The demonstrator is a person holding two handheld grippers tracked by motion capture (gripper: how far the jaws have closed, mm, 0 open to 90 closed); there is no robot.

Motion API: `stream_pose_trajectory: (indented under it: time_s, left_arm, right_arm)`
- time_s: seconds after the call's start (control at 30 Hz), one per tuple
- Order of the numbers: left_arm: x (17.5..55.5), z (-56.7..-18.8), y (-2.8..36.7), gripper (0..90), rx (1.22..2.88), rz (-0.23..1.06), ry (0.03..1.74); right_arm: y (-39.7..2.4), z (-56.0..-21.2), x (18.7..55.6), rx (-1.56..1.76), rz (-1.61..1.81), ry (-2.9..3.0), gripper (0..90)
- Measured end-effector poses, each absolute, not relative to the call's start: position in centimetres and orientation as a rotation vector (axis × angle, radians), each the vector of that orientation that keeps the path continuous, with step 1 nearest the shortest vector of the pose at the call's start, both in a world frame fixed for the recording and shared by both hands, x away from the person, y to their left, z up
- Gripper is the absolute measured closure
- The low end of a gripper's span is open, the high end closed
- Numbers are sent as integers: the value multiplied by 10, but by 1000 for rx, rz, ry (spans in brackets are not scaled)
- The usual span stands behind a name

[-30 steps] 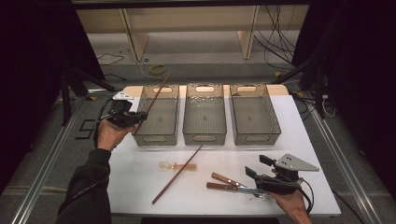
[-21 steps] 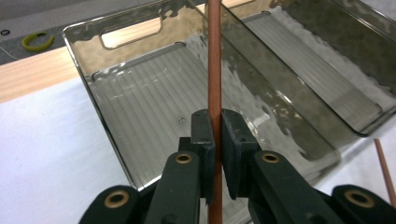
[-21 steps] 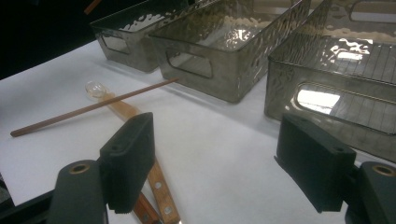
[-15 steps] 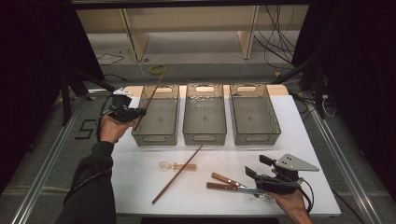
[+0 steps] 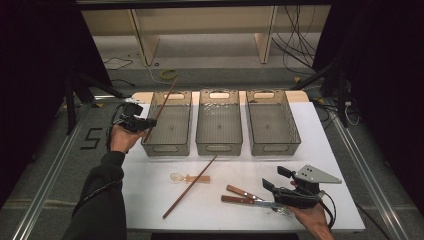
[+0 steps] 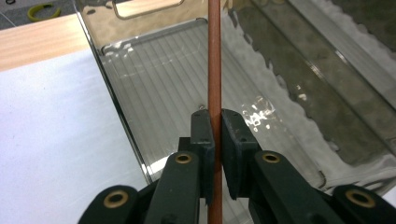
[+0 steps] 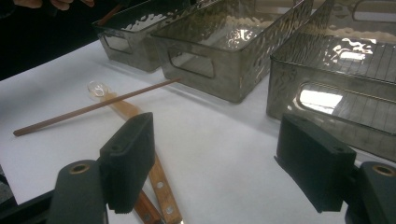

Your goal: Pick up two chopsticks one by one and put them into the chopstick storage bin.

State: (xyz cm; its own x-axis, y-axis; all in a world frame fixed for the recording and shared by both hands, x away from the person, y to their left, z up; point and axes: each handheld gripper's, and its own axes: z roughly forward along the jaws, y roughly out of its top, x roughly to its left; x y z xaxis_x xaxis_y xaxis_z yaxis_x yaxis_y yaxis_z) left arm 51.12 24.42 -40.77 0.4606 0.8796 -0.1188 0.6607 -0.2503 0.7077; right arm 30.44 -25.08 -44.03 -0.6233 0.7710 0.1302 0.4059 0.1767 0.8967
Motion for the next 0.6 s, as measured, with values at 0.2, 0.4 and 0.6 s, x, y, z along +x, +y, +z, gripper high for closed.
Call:
stream_pose_trajectory:
  time_s: [0.2,0.4,0.6]
  left_arm:
    - [514,-417,243,825,2012,369,1317]
    - [513,-419,242,700,1984,340,1333]
    - [506,-416,245,547,1943,314,1343]
  right_arm:
    - [-251,-440,304,1113,1430,2109,287]
    - [-251,-440,304,1118,1434,2107,287]
    - [-251,-440,304,1113,1434,2107,287]
